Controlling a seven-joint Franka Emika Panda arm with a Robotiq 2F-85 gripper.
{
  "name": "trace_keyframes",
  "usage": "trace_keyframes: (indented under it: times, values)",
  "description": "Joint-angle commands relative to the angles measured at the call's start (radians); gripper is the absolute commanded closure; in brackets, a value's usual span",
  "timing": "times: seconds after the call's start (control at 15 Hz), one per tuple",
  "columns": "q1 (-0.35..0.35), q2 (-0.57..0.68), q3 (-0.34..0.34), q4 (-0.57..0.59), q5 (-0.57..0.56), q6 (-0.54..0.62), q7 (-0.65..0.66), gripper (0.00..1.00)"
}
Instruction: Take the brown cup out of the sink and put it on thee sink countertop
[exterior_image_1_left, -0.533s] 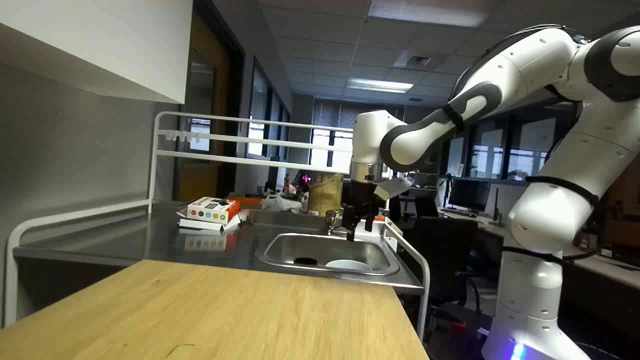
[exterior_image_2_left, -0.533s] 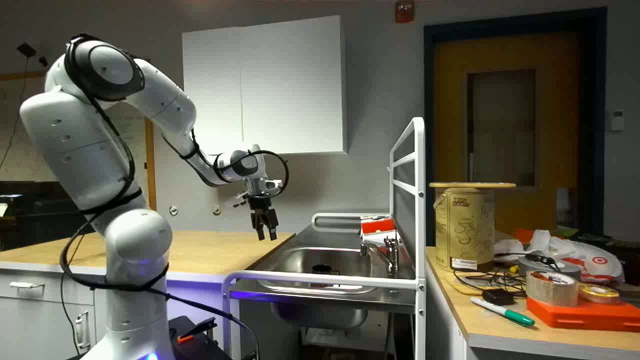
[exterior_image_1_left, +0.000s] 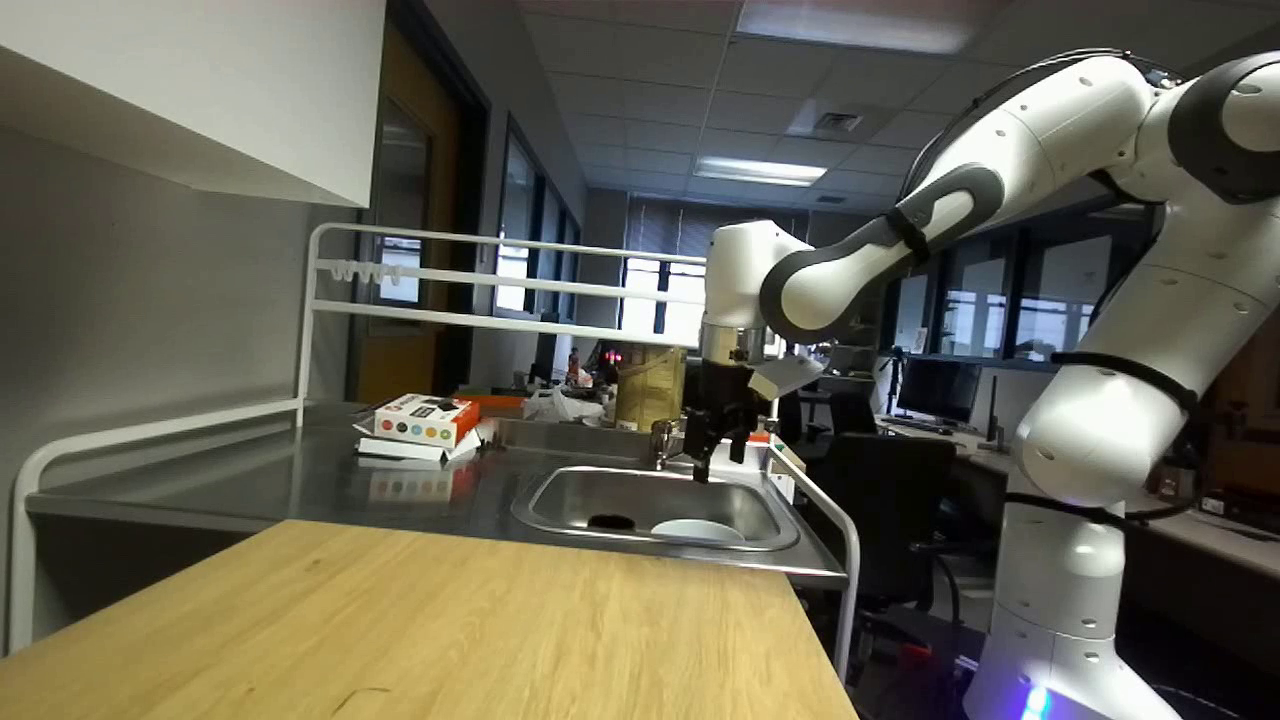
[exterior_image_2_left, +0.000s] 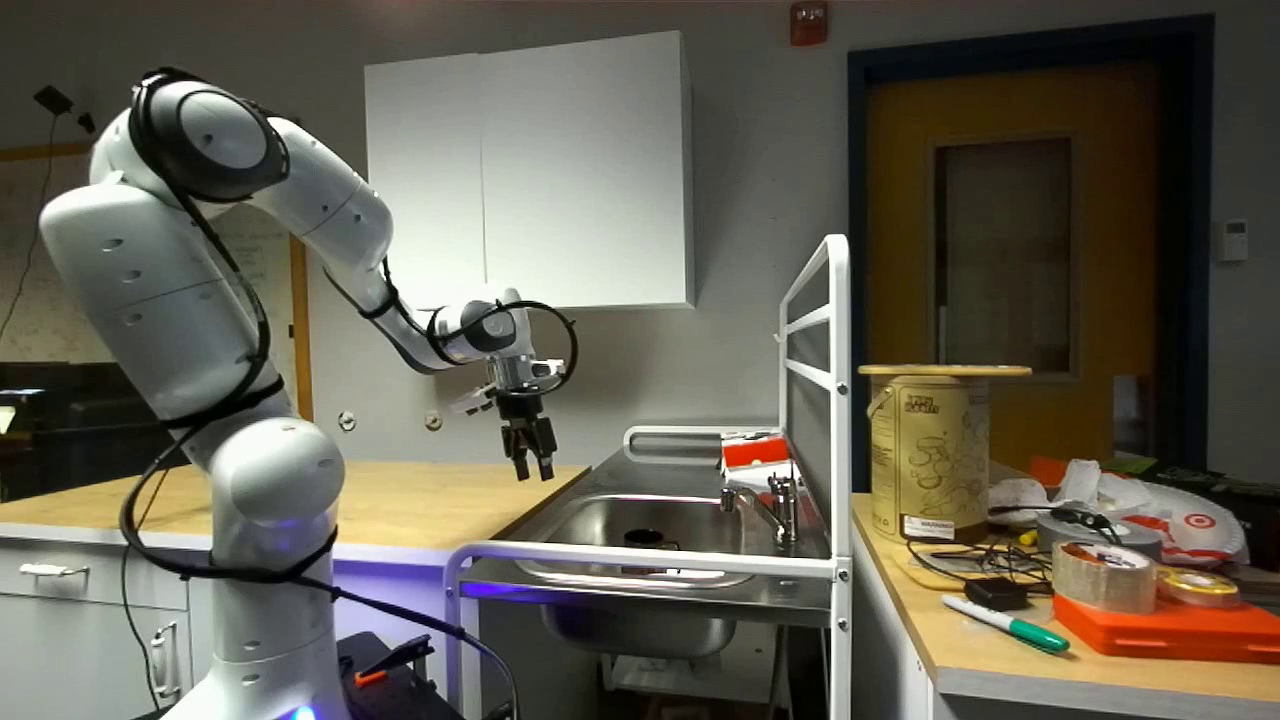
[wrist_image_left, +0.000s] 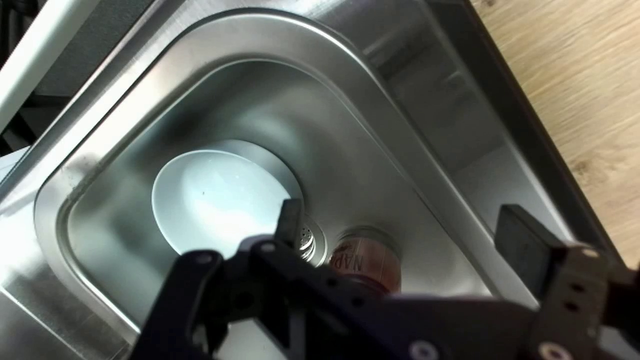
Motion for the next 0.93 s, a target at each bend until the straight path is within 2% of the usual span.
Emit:
trace_keyframes:
  times: [0.0,0.2,0.4,0.67,0.87]
  values:
    - [0.023,0.003,-0.024,0.002,-0.013,-0.004,0.009,0.0]
    - [0.022,0.011,-0.03,0.012,-0.013,-0.011,0.003,0.0]
    - [0.015,0.072,-0.028,0.047,-0.025,0.039,0.017,0.0]
    - [0.008,0.218,-0.011,0.123,-0.05,0.174,0.048,0.0]
    - [-0.005,0.353,-0.032,0.198,-0.109,0.244,0.071,0.0]
